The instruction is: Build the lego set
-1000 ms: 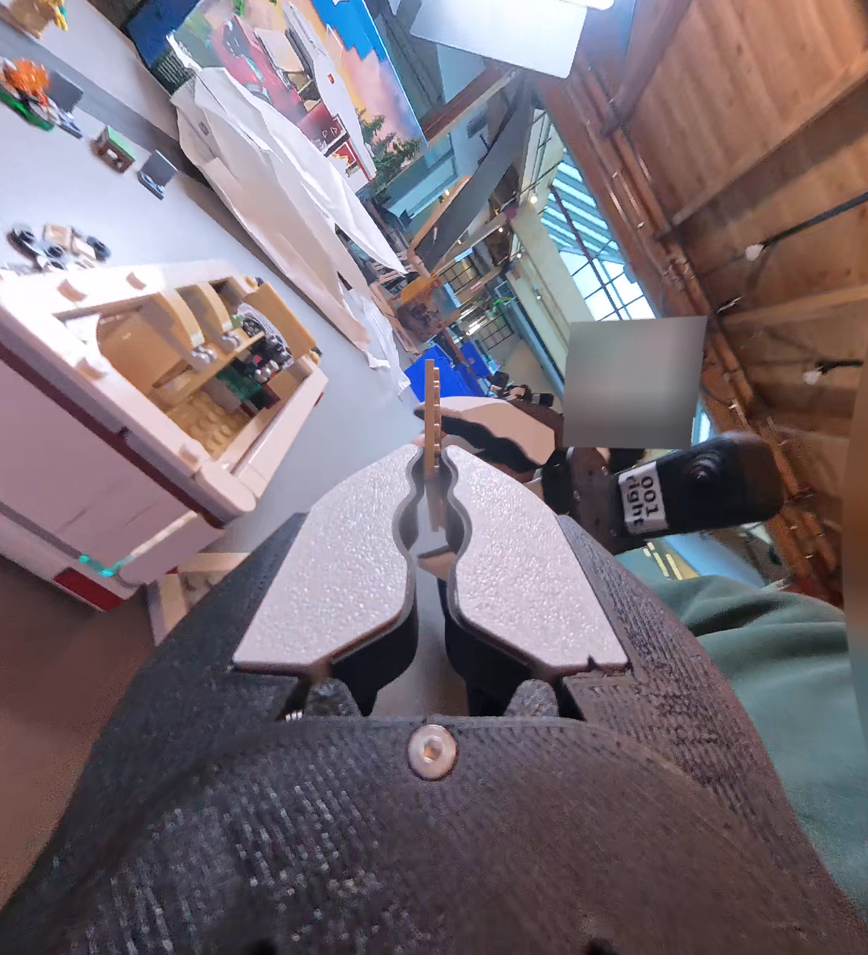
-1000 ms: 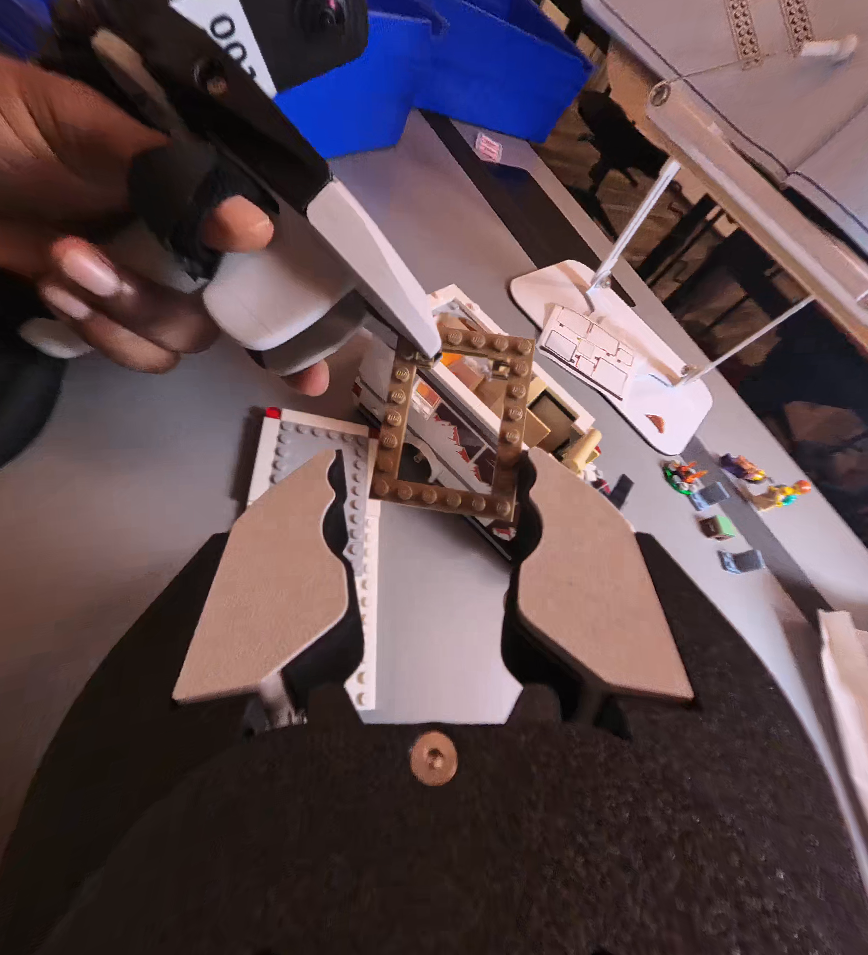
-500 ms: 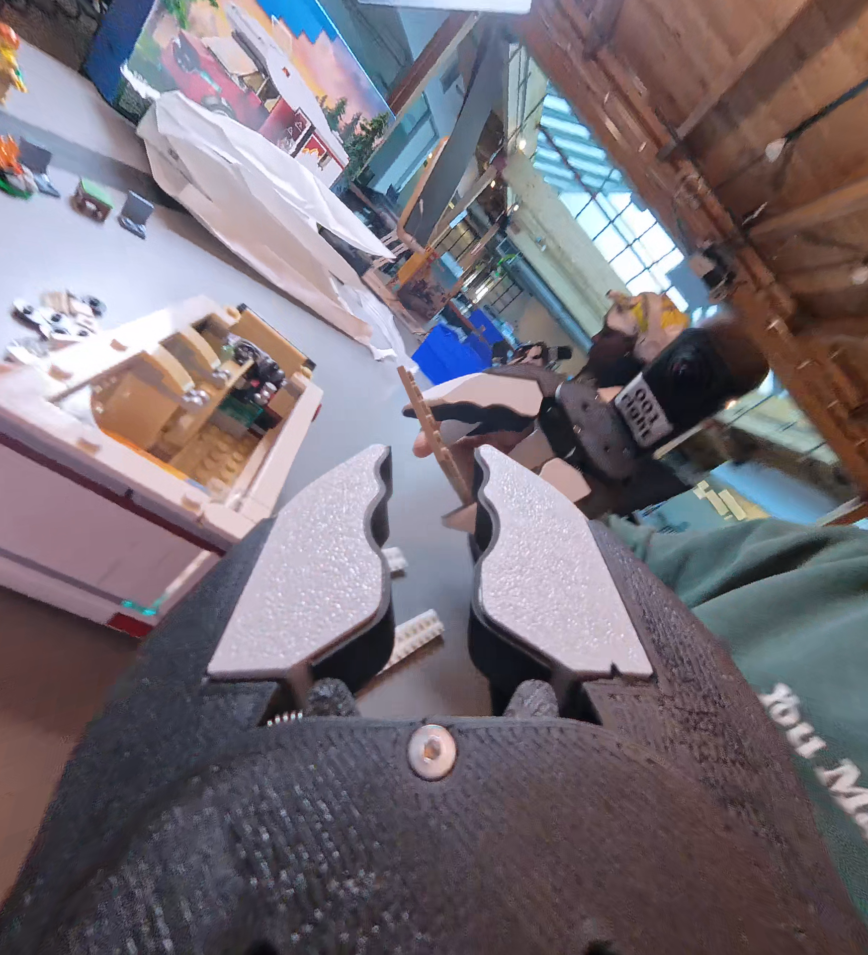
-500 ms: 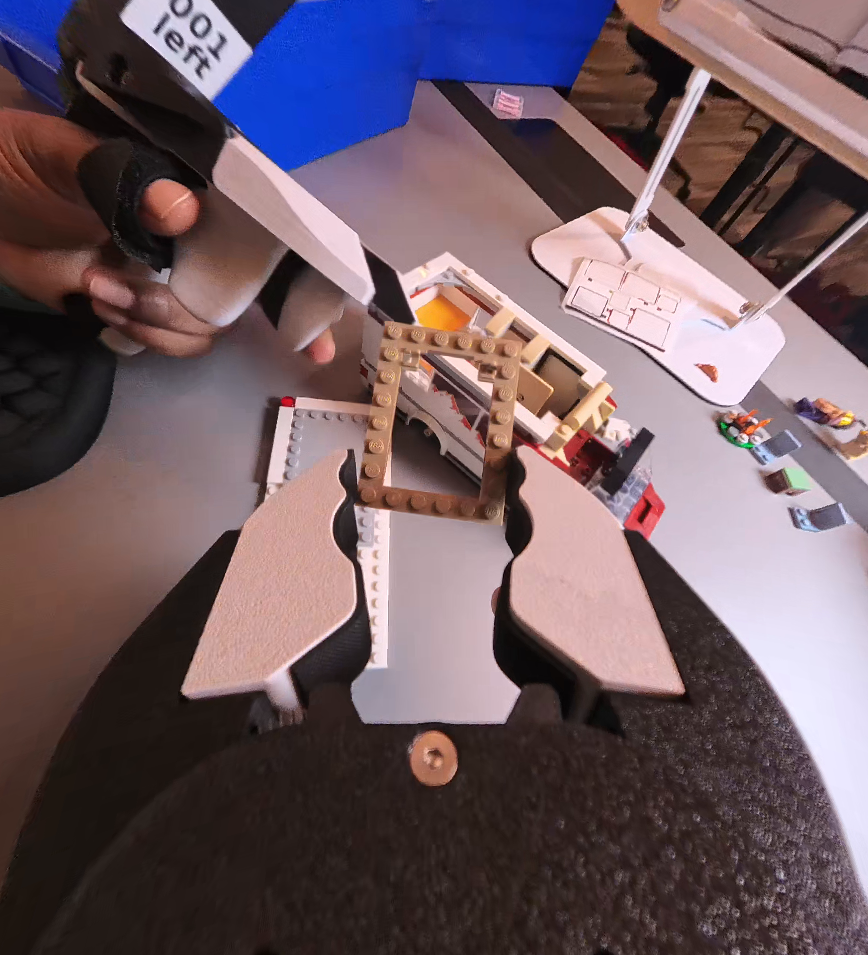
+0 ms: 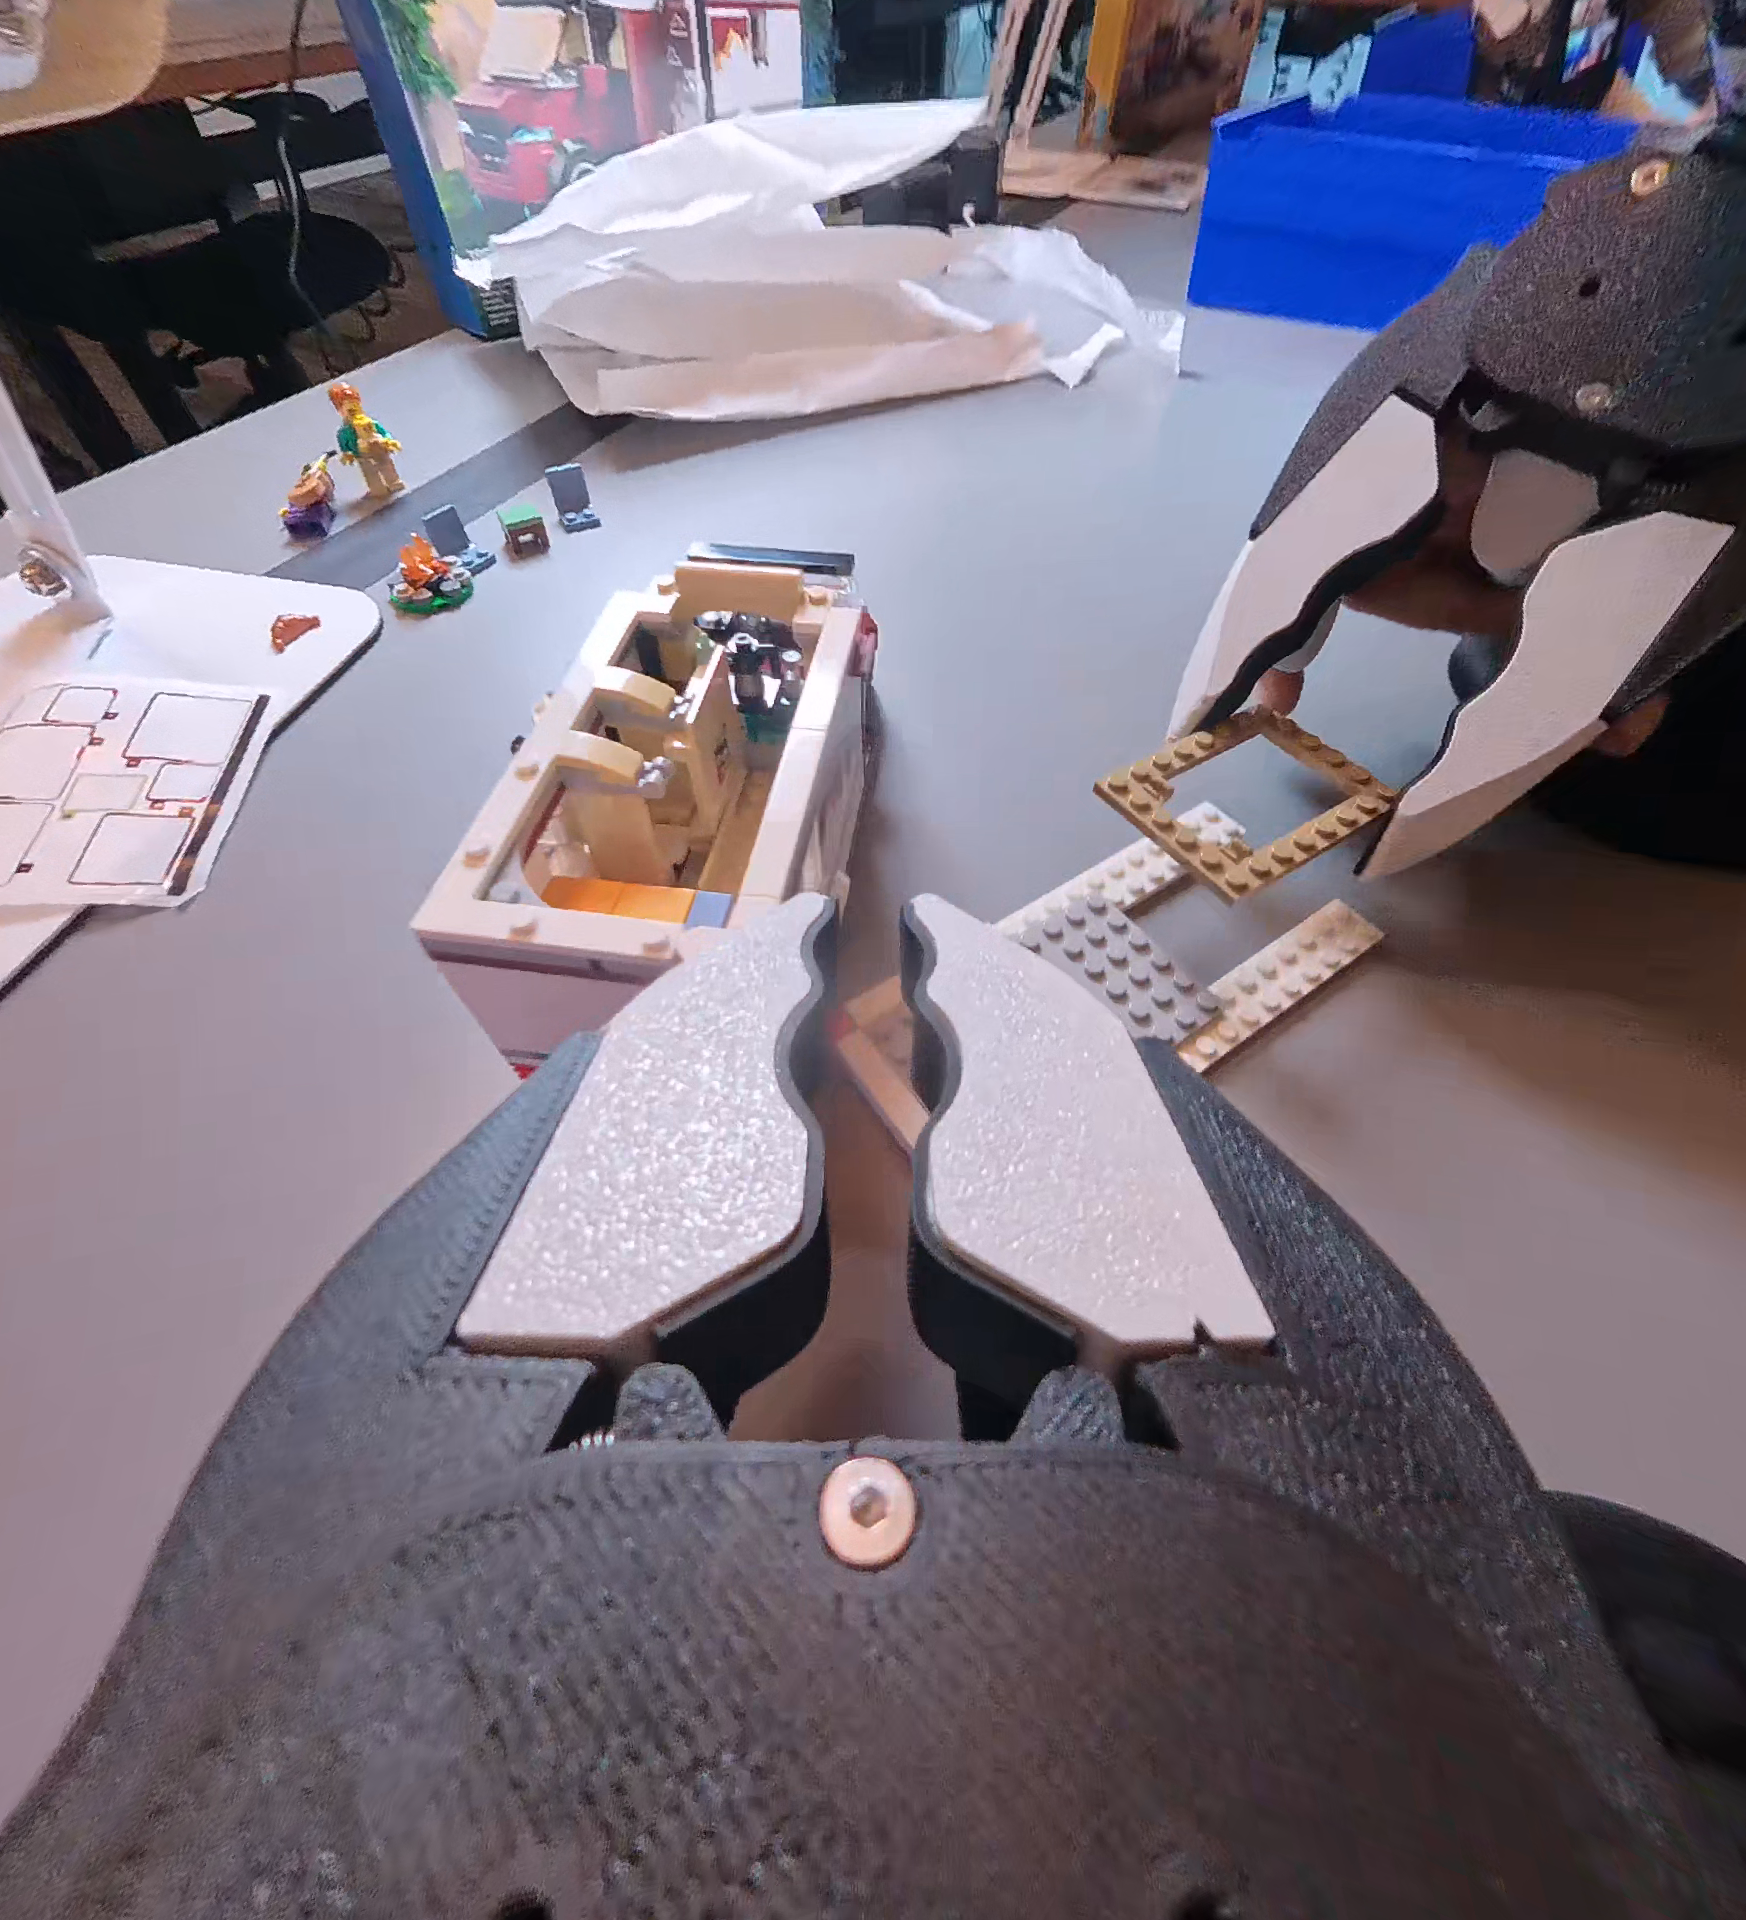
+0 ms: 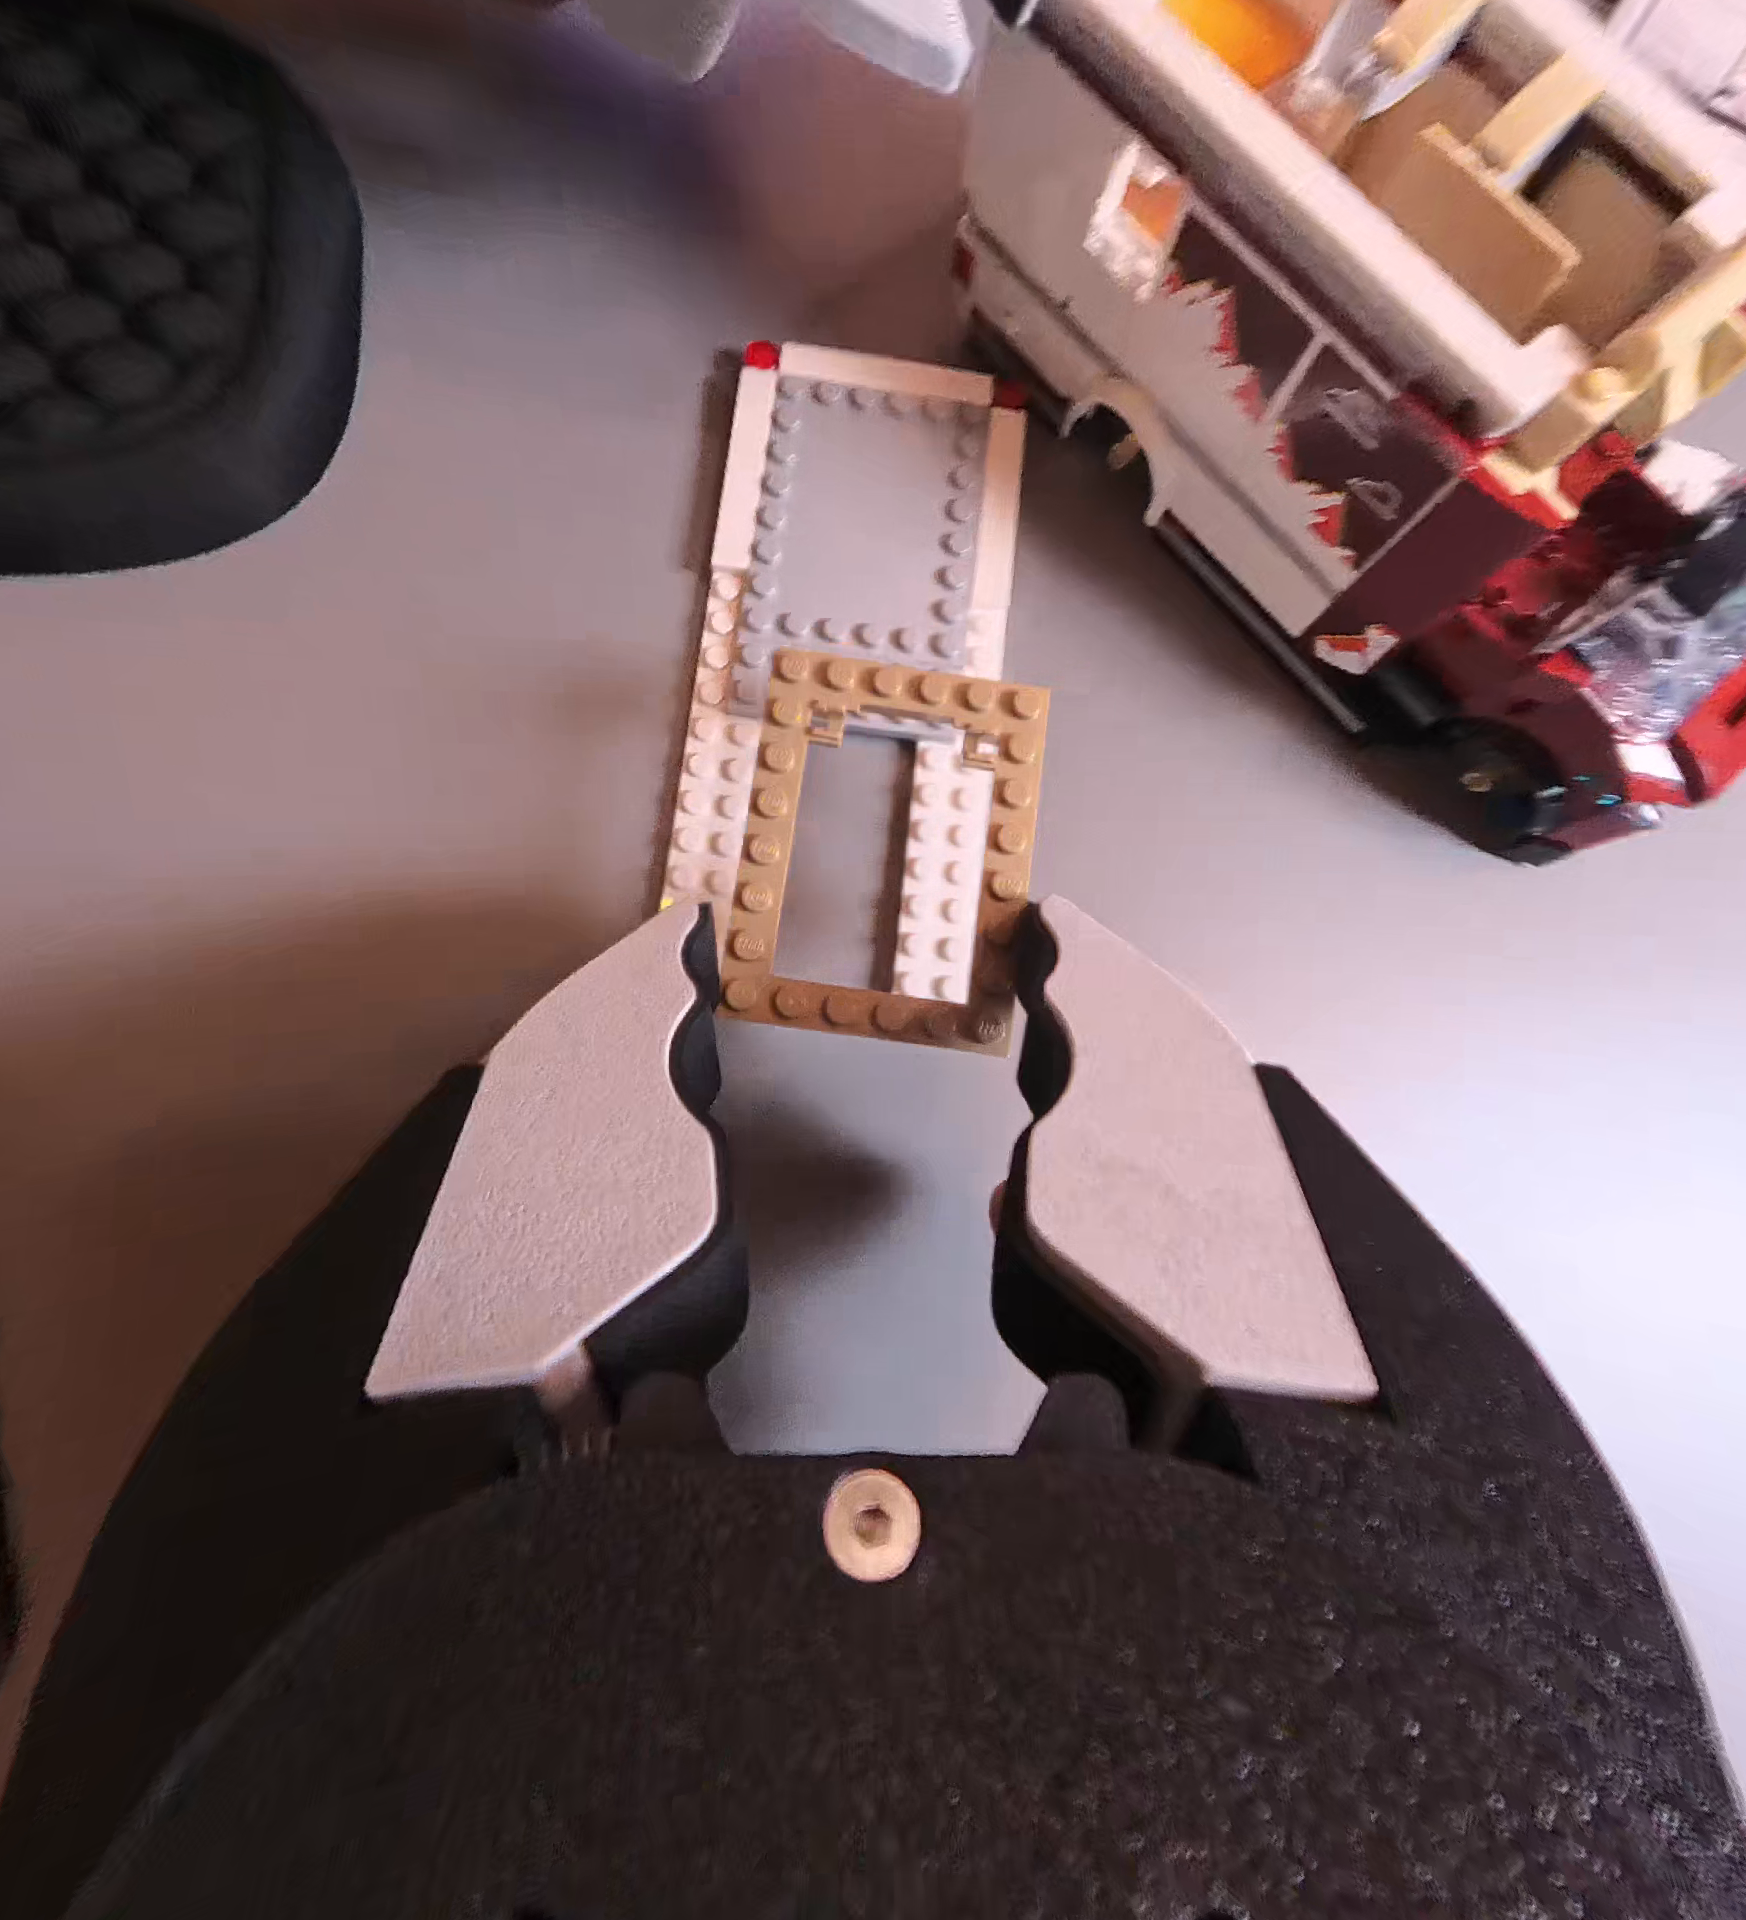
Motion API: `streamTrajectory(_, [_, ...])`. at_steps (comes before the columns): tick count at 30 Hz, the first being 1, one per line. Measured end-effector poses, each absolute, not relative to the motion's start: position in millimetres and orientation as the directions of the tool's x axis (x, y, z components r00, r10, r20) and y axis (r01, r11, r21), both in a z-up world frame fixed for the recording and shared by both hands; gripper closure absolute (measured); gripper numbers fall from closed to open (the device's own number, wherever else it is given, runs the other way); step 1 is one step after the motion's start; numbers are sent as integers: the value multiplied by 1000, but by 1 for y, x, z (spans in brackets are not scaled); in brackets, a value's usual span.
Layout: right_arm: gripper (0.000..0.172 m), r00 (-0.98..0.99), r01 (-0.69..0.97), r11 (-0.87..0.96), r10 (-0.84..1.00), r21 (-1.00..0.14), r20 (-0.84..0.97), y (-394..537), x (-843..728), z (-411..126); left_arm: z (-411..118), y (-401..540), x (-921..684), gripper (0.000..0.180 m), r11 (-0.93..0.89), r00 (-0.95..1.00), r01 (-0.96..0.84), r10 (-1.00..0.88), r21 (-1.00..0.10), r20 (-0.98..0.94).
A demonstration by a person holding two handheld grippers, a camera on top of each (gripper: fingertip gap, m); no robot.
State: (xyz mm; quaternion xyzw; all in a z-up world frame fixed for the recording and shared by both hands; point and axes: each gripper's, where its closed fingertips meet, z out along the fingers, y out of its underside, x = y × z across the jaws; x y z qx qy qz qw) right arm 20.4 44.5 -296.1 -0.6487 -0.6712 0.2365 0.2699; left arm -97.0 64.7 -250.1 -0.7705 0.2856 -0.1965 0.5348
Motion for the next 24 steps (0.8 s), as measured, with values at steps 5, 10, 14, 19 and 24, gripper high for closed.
streamTrajectory(5, [117,-35,788,53,999,-614,41,41,21,-308,-263,59,-82,169,-256,721,-313,-691,-915,-53])
streamTrajectory(10, [117,-44,809,51,999,-586,25,40,23,-311,-273,56,-73,167,-283,705,-326,-708,-902,-32])
streamTrajectory(14, [117,-33,816,31,999,-577,6,40,22,-312,-274,56,-71,166,-286,703,-334,-710,-898,-36])
streamTrajectory(19, [117,-32,822,32,999,-568,10,38,22,-310,-276,55,-71,164,-290,703,-338,-711,-895,-35])
streamTrajectory(24, [117,-35,828,36,999,-560,13,37,21,-308,-276,54,-70,162,-289,699,-351,-714,-891,-43])
